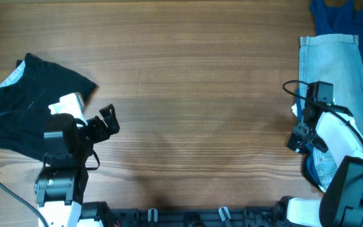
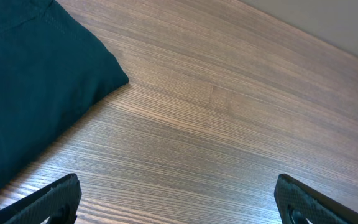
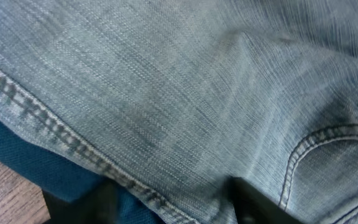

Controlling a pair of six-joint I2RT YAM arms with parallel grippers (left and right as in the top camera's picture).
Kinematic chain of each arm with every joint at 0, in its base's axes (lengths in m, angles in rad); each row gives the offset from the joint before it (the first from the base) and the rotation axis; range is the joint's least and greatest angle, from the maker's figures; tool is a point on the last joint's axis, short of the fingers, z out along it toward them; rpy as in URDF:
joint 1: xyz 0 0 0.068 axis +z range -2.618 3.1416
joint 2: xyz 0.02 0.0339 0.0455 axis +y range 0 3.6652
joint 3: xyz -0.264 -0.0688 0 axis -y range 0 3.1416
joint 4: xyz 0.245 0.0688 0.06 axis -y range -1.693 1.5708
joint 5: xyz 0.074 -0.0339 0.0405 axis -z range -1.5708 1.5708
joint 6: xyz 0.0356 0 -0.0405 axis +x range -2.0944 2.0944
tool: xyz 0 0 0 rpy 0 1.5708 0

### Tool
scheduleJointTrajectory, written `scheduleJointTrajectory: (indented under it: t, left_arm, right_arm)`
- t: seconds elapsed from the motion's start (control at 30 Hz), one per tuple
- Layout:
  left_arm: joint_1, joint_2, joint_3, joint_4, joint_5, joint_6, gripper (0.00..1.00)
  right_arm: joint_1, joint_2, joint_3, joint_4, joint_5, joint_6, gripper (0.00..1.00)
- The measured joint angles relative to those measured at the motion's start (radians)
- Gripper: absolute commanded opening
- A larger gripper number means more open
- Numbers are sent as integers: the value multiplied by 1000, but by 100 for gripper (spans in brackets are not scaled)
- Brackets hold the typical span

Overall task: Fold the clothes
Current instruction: 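Reach the right gripper to the denim shorts' edge and grasp it, then drag the shorts with the right gripper leftward to table center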

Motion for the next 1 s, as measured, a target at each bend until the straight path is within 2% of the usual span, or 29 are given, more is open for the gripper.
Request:
scheduleJointTrajectory:
  t: [0.07, 0.2, 0.43, 0.6, 0.8, 0.9, 0.93, 0.97, 1.0]
  left_arm:
    - [0, 0, 0, 0, 0, 0, 100]
    - [0, 0, 0, 0, 0, 0, 100]
    - [0, 0, 0, 0, 0, 0, 100]
    - [0, 0, 1, 0, 0, 0, 100]
    - [0, 0, 1, 0, 0, 0, 100]
    - [0, 0, 1, 0, 0, 0, 100]
    - [0, 0, 1, 0, 0, 0, 100]
    - [0, 0, 1, 0, 0, 0, 100]
    - [0, 0, 1, -1, 0, 0, 100]
  right_arm:
    - [0, 0, 0, 0, 3, 3, 27]
    - [0, 0, 0, 4, 7, 3, 4]
    - [0, 0, 6, -11, 6, 0, 4]
    - [-8, -40, 190, -169, -30, -59, 4]
    - [-10, -142, 266, -173, -193, -163, 4]
    - [-10, -141, 268, -177, -348, -294, 4]
    - [-10, -141, 277, -193, -443, -356, 4]
    - [2, -142, 319, -223, -639, -454, 4]
    - [10, -142, 348, -221, -724, -489, 4]
